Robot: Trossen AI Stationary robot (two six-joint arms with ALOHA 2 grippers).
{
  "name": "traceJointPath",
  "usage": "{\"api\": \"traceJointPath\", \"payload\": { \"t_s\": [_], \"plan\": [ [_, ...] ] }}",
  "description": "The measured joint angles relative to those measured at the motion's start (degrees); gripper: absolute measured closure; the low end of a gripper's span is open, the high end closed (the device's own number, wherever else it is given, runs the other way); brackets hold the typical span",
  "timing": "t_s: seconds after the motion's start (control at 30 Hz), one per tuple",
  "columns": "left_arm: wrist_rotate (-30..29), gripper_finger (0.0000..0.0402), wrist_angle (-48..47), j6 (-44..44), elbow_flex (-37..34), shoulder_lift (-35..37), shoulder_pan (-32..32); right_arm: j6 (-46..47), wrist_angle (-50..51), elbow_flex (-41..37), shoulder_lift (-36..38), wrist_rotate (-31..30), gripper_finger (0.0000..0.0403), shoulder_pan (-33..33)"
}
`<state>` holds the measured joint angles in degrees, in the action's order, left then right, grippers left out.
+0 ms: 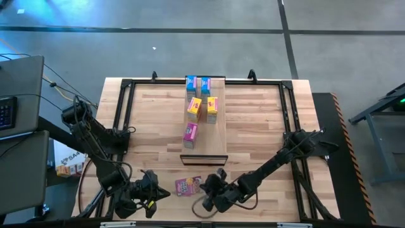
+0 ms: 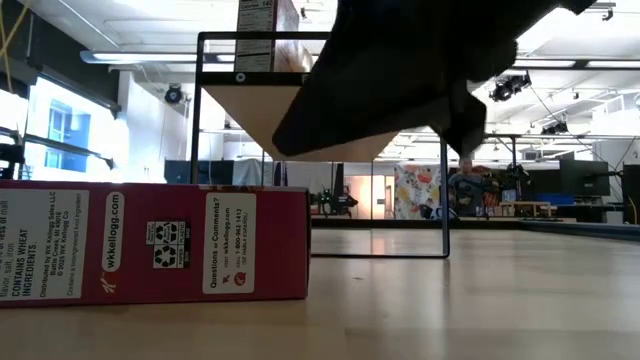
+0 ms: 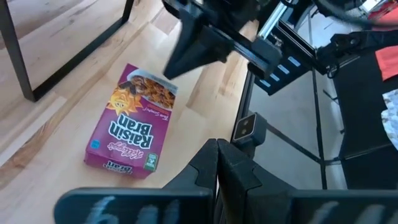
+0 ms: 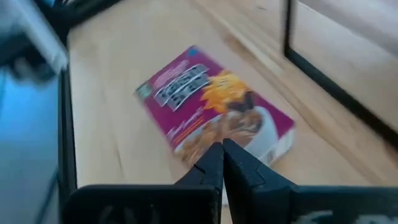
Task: Stack cereal on shelf
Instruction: Put the purple cereal box on the shelf
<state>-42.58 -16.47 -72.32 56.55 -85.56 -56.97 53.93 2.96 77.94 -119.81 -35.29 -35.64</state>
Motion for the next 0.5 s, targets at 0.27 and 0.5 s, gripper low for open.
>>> {"api": "traceJointPath", "payload": {
  "t_s": [0.27, 0.5],
  "plan": [
    [-0.05, 0.0401, -0.13, 0.44, 0.00, 0.00, 0.00, -23.31, -1.94, -0.01, -0.02, 2.52, 0.0403, -0.23],
    [-0.05, 0.0401, -0.13, -0.11, 0.00, 0.00, 0.00, -24.36, -0.92, -0.01, -0.02, 4.47, 0.0403, 2.38]
  ]
}}
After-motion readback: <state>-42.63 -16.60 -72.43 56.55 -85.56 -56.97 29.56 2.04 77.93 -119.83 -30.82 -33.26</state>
